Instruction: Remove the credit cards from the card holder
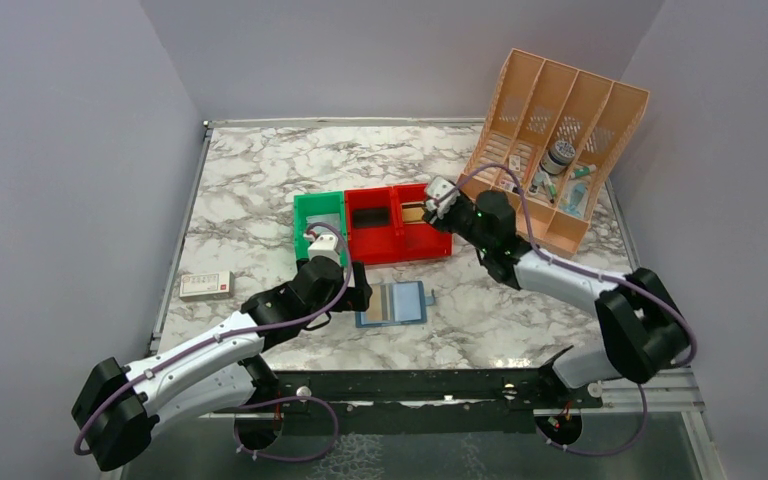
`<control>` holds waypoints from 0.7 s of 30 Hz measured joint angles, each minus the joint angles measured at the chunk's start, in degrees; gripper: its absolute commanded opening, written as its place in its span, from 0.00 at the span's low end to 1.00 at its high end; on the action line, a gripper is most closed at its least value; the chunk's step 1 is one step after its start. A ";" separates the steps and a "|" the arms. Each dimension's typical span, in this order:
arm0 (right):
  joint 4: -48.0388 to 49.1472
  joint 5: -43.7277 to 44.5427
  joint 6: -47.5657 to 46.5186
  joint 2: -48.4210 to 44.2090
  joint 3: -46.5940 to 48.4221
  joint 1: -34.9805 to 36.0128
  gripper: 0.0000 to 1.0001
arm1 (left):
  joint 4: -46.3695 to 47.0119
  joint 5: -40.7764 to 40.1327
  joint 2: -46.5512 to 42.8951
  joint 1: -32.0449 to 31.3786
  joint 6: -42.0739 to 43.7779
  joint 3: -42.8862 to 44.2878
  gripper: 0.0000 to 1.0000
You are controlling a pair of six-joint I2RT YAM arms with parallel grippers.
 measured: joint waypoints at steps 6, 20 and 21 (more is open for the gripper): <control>11.85 -0.76 21.38 -12.28 -13.22 0.00 0.85 | -0.02 -0.04 -1.60 0.24 -0.17 -0.22 0.99; 7.58 -14.80 55.10 -18.49 -13.53 0.00 0.90 | -0.79 -1.44 -5.55 0.35 -1.88 -1.49 0.99; 6.34 -15.76 56.52 -17.11 -13.25 0.00 0.87 | -0.79 -1.44 -5.53 0.35 -1.92 -1.53 0.99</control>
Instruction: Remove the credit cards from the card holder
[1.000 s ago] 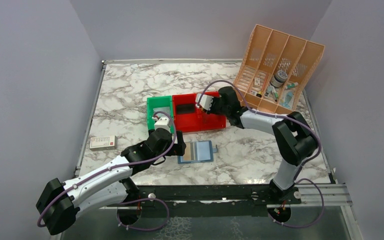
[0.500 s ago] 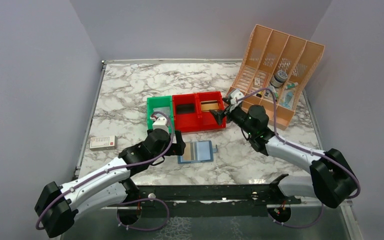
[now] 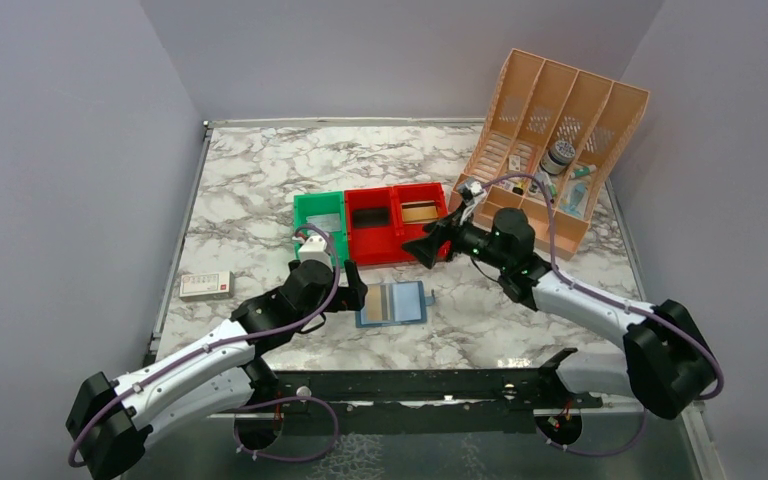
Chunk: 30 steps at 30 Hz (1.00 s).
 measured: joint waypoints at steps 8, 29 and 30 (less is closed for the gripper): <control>-10.75 4.81 7.28 5.22 0.83 7.15 0.73 | -0.13 -1.38 0.39 0.26 -1.25 -0.17 0.99; -29.97 34.88 11.28 14.75 12.22 25.92 0.55 | -4.11 -5.33 2.25 1.44 -5.14 -0.50 0.99; -30.08 35.23 11.34 15.52 12.74 26.27 0.55 | -4.26 -5.51 2.12 1.51 -5.33 -0.50 0.99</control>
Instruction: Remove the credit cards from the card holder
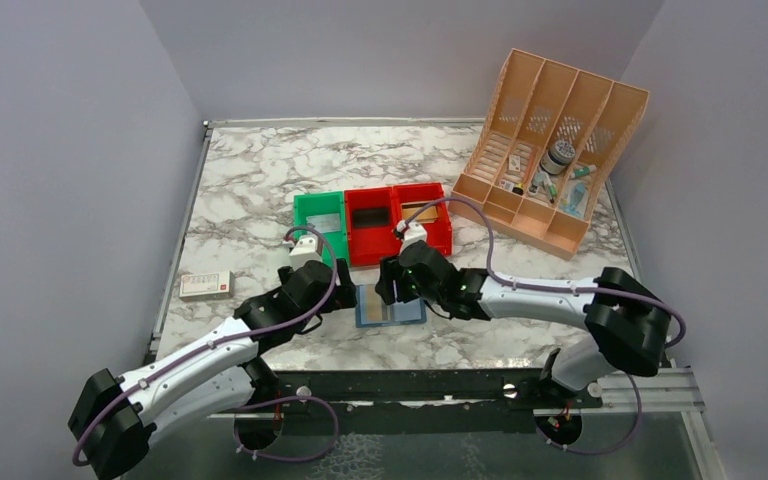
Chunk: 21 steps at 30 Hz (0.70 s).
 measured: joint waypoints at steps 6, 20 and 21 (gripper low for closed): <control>-2.08 2.21 0.98 5.51 3.76 1.86 0.56 | -1.25 -0.85 -1.84 0.28 -0.68 0.00 0.99; -8.02 6.19 2.84 12.81 10.08 3.74 0.66 | -1.62 -0.94 -4.72 0.39 -0.87 -0.44 0.99; -8.46 6.38 2.97 13.27 10.36 3.74 0.66 | -1.62 -0.94 -4.72 0.39 -0.87 -0.44 0.99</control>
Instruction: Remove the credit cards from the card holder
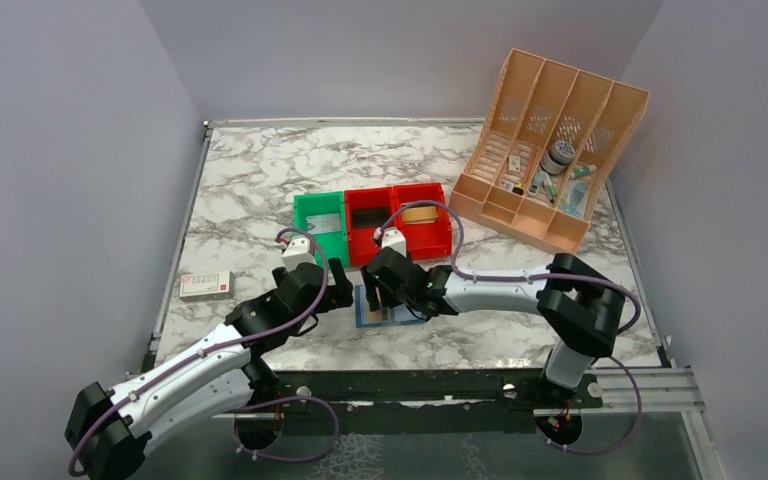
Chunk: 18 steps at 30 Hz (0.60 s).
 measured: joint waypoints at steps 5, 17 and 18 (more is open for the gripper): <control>-1.38 0.57 0.31 2.47 0.72 0.00 0.66 | 0.00 0.00 0.00 0.00 0.00 0.00 0.99; -2.03 3.82 0.37 4.85 2.99 0.33 0.48 | 0.02 0.04 0.57 0.00 0.09 0.00 0.99; -2.01 3.91 0.35 4.85 2.99 0.33 0.47 | 0.02 0.07 0.72 0.00 0.15 0.00 0.99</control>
